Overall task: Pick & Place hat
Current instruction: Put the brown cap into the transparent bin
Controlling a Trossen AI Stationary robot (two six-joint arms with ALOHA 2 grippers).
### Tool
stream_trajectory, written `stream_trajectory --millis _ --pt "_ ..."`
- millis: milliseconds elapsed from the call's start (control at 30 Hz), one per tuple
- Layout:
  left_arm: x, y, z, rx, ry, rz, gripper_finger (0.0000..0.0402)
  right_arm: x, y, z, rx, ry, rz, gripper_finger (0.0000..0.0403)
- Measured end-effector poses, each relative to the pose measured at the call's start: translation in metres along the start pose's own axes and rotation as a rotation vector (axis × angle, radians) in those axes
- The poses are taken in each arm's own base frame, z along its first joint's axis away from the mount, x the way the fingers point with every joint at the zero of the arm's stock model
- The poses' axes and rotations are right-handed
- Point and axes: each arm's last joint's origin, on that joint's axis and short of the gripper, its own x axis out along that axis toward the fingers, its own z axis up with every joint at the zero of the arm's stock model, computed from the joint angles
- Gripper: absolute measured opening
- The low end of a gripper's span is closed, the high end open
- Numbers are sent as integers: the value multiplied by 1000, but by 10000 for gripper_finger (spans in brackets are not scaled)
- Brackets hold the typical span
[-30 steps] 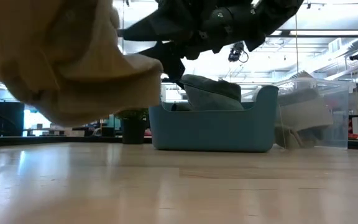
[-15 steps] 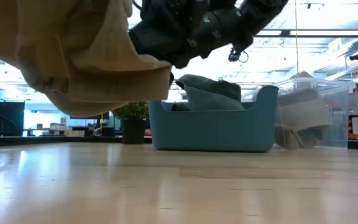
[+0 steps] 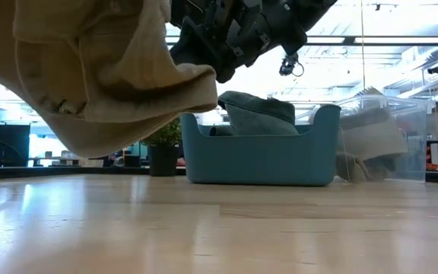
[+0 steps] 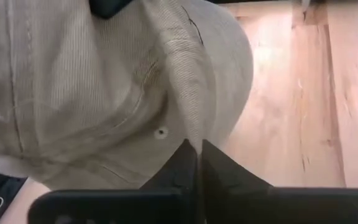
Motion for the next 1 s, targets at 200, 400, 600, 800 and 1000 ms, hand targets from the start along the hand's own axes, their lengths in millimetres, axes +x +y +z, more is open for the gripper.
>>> stream_trajectory --millis 200,400,600,800,1000 --pt "0 6 1 -374 -21 55 30 0 1 -1 -1 8 3 6" --pt "0 11 -2 -650 -21 109 52 -1 2 -3 7 37 1 4" --pt "-1 16 -7 -747 -12 139 96 -14 6 6 7 33 -1 3" --pt "-1 17 -7 -751 -10 156 134 -23 10 13 6 25 1 2" --pt "-2 22 -3 -754 -73 201 146 -36 22 14 12 89 -10 2"
